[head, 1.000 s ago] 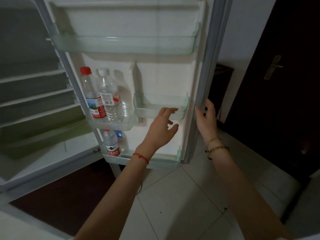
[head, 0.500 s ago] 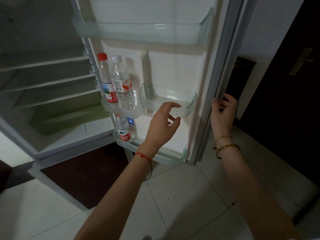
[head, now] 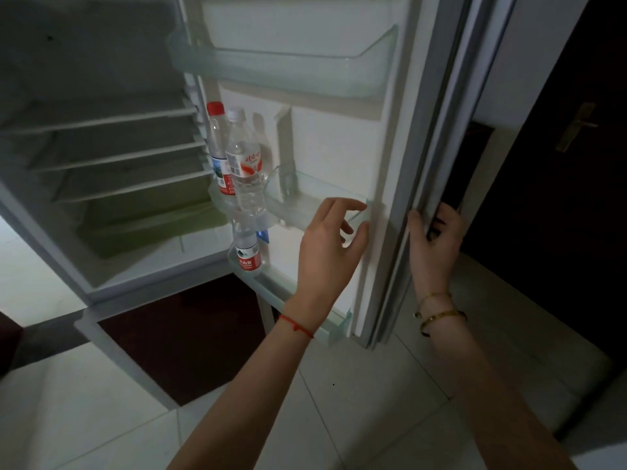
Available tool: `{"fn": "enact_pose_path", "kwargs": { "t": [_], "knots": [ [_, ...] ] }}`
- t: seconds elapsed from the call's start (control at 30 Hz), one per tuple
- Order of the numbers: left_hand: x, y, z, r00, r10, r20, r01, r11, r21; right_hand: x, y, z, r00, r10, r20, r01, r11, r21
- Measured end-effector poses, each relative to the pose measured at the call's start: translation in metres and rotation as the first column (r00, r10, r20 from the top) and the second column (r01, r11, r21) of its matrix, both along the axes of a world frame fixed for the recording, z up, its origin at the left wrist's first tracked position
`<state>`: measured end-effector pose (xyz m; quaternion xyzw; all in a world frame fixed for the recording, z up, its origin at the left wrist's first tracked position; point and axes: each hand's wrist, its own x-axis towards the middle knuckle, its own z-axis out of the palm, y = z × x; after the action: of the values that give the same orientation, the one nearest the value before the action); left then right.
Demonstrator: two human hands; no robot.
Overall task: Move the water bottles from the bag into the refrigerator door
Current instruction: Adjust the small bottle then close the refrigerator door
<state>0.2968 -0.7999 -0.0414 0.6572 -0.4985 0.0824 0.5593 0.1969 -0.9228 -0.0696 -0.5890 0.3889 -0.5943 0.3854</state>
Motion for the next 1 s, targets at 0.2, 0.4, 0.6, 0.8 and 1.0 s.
{"fn": "enact_pose_path", "kwargs": {
  "t": [0.2, 0.4, 0.6, 0.8, 1.0],
  "knots": [
    [-0.008, 0.049, -0.001, 0.993, -0.112, 0.030, 0.112, 0.994, 0.014, 0.004, 0.069, 0.001, 0.999, -0.042, 0.020, 0.043, 0.997, -0.065],
    [-0.007, 0.106, -0.012, 0.985, -0.173, 0.002, 0.173, 0.985, 0.005, 0.015, 0.139, 0.000, 0.999, -0.043, -0.001, 0.043, 0.994, -0.097],
    [0.007, 0.163, -0.021, 0.995, -0.057, -0.082, 0.054, 0.998, -0.037, 0.030, 0.207, -0.009, 0.999, 0.010, -0.050, -0.019, 0.982, -0.186],
    [0.036, 0.219, -0.020, 0.979, 0.128, -0.160, -0.152, 0.978, -0.143, 0.061, 0.264, -0.008, 0.977, 0.159, -0.139, -0.190, 0.951, -0.246],
    [0.075, 0.270, -0.016, 0.955, 0.267, -0.129, -0.288, 0.940, -0.185, 0.107, 0.309, -0.003, 0.915, 0.358, -0.185, -0.398, 0.875, -0.275]
  ]
}}
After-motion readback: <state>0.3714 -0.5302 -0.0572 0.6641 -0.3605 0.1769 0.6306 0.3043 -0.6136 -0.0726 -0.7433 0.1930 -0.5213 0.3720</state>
